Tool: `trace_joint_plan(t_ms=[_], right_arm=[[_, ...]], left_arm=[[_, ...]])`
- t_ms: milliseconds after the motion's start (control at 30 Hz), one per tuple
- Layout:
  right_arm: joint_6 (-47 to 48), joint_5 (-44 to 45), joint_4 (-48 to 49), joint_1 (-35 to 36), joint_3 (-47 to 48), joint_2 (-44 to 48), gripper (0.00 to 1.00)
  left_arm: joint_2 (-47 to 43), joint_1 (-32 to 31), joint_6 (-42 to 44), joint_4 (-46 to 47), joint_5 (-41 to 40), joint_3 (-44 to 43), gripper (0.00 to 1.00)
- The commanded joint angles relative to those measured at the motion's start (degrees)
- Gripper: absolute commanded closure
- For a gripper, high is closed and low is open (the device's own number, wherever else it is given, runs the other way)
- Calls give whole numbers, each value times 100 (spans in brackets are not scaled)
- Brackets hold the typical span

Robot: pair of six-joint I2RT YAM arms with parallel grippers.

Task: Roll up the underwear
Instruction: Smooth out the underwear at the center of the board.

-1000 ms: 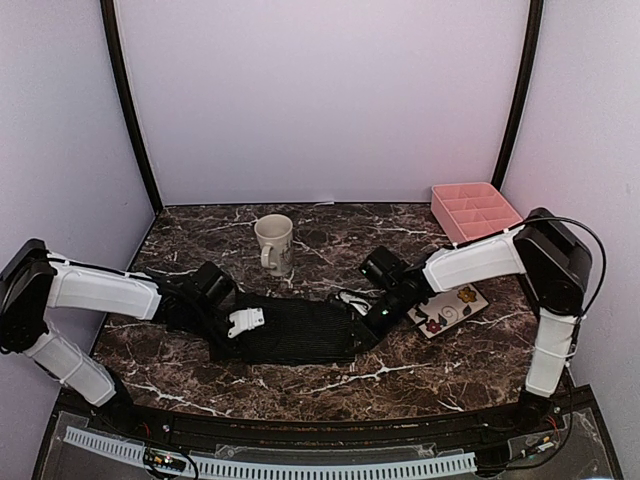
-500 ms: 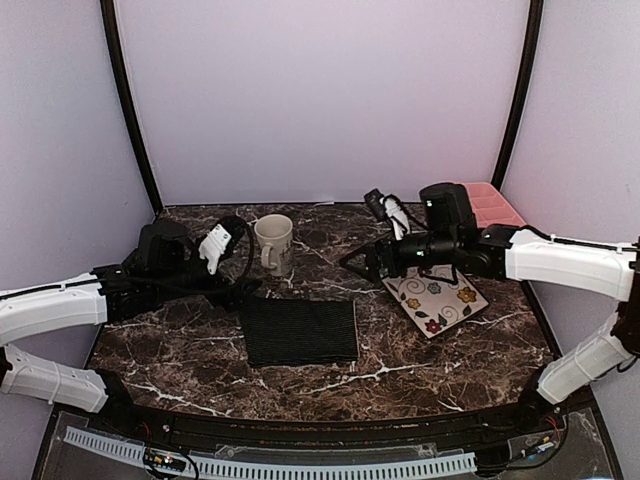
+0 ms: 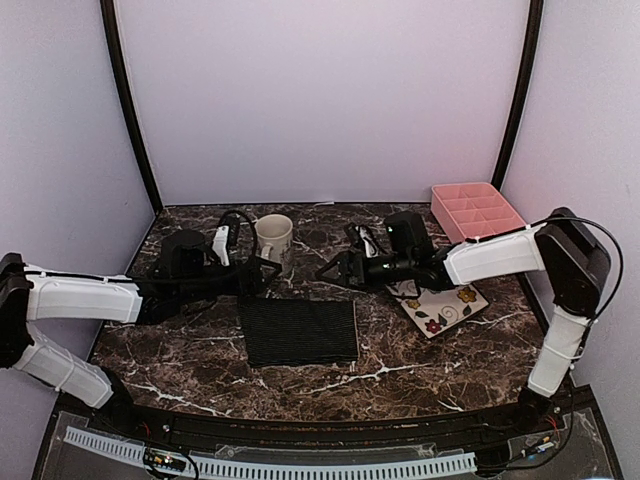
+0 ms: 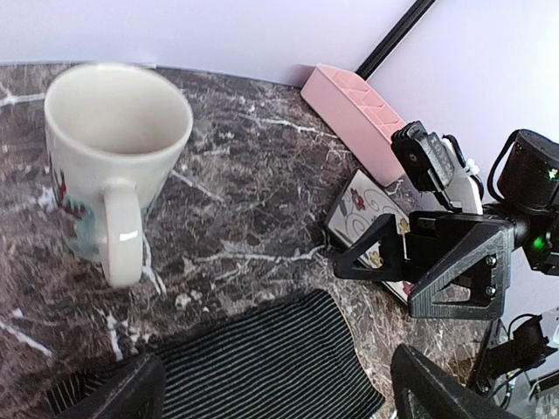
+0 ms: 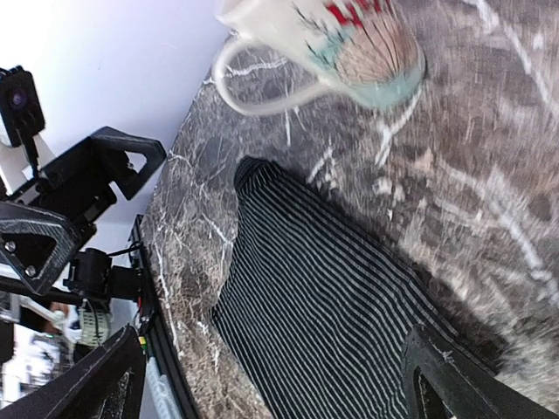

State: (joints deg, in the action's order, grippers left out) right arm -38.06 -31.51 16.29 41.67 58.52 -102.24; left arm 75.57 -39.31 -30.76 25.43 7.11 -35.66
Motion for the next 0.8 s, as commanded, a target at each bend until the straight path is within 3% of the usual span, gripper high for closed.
trace_joint_plan(t_ms=[0, 267, 600, 767], right_arm=[[-825, -471, 1021, 69, -37, -261, 0], [-1025, -554, 1062, 46, 300, -1199, 0], [-981, -602, 971, -310, -239, -1829, 3], [-905, -828, 924, -247, -72, -1780, 4]], left_arm=[[323, 58, -1054, 887, 449, 364, 8], [1143, 593, -1662, 1551, 717, 648, 7], [1864, 1222, -2051, 2195, 748, 1155, 7], [1698, 1360, -2285, 1790, 441, 1399, 7]])
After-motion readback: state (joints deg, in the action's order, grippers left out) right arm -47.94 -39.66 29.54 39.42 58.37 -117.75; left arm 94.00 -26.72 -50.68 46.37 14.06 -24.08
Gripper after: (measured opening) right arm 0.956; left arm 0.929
